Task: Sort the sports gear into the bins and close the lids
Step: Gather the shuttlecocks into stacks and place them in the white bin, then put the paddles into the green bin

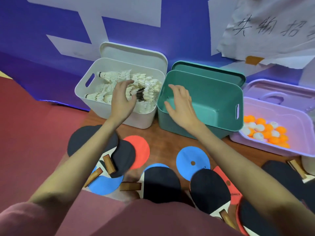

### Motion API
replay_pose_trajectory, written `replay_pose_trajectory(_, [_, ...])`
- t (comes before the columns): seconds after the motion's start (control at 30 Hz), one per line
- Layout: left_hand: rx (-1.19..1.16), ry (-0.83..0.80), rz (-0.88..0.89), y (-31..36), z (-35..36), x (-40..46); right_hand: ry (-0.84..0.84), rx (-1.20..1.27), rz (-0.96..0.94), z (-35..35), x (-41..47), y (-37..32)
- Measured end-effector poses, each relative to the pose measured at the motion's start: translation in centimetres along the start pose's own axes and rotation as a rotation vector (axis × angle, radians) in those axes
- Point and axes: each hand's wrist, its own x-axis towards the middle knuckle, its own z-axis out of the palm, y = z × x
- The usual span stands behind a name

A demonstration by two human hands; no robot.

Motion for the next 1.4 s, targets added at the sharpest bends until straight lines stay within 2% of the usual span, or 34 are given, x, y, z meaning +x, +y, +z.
replay_pose_trajectory(0.1, [0.009, -0.024, -0.060, 0.3, -0.6, -3.7, 0.037, 0.026, -0.020, -0.3, -3.6, -0.2])
replay_pose_trajectory(0.23, [0.051, -0.061, -0.211, 0.3, -1.1, -9.1, 0.000, 0.065, -0.022, 0.3, -7.7, 0.3])
replay_pose_trajectory(0.5, [0.041, -0.058, -0.530, -0.8, -1.2, -21.4, -0.273, 0.107, 0.030, 4.0, -14.3, 0.3])
replay_pose_trajectory(0.57, [0.069, -0.032, -0.565, -1.4, -1.7, -23.1, -0.349, 0.119, 0.042, 4.9, -15.2, 0.0])
replay_pose_trajectory(0.7, [0.251, 0.041, -0.686, -4.3, -3.2, -23.7, -0.451, 0.106, 0.063, 6.4, -16.3, -1.0])
replay_pose_trajectory(0.87, [0.379, -0.064, -0.885, -9.6, -5.2, -22.7, -0.511, 0.069, 0.035, 9.1, -16.1, -3.8])
replay_pose_trajectory(1.0, [0.359, -0.107, -1.015, -12.5, -6.2, -22.2, -0.535, 0.059, 0.052, 11.9, -15.0, -6.7])
replay_pose_trajectory(1.13, [0.359, -0.131, -1.034, -14.6, -7.3, -21.6, -0.570, 0.065, 0.120, 15.2, -14.0, -9.6])
replay_pose_trajectory(1.3, [0.150, -0.194, -1.088, -19.4, -8.4, -21.3, -0.654, 0.041, 0.196, 19.6, -12.6, -12.9])
replay_pose_trajectory(1.4, [0.118, -0.257, -1.083, -20.4, -9.3, -21.4, -0.685, -0.046, 0.195, 21.5, -11.7, -14.7])
